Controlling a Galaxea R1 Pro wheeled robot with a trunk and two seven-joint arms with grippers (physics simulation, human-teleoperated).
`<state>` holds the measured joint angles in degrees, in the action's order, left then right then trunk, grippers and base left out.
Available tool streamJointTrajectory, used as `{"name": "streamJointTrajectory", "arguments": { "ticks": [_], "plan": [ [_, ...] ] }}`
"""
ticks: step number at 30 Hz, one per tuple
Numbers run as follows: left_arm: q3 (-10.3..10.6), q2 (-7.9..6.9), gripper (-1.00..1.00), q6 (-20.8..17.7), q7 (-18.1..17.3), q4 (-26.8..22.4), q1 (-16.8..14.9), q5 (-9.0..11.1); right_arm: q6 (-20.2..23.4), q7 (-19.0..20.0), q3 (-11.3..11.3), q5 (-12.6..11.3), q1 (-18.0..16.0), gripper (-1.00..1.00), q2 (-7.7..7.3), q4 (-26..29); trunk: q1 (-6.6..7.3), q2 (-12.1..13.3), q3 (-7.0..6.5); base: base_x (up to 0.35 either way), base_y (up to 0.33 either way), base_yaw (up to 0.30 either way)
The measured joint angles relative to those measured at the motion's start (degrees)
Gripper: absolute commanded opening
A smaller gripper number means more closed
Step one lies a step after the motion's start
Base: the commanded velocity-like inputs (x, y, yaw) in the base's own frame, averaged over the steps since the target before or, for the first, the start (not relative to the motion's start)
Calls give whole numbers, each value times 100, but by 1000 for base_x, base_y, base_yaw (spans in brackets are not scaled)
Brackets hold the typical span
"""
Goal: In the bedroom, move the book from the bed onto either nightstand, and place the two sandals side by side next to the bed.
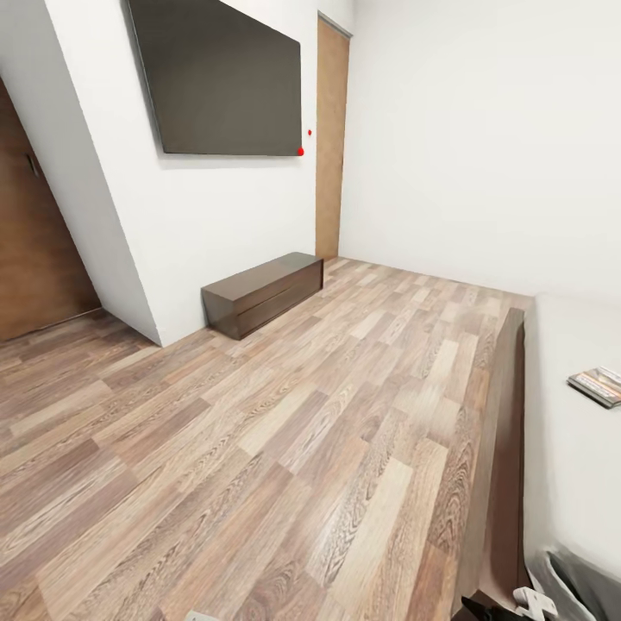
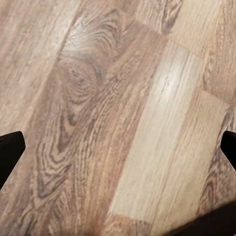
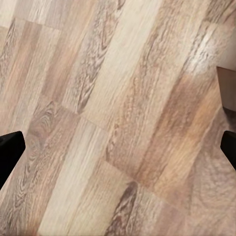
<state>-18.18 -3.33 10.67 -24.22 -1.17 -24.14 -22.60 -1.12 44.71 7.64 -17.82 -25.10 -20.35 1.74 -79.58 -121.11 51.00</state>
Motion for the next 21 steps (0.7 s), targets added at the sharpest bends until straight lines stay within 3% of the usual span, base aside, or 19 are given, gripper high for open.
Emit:
{"name": "streamJointTrajectory", "arguments": {
  "ticks": [9,21],
  "plan": [
    [-5,-3,100,0,2,0,0,2,0,0,0,0,0,100,6,0,0,0,0,1,0,0],
    [-13,-9,100,0,9,0,0,9,0,-1,0,0,0,100,6,0,3,0,0,279,46,0]
  ]
}}
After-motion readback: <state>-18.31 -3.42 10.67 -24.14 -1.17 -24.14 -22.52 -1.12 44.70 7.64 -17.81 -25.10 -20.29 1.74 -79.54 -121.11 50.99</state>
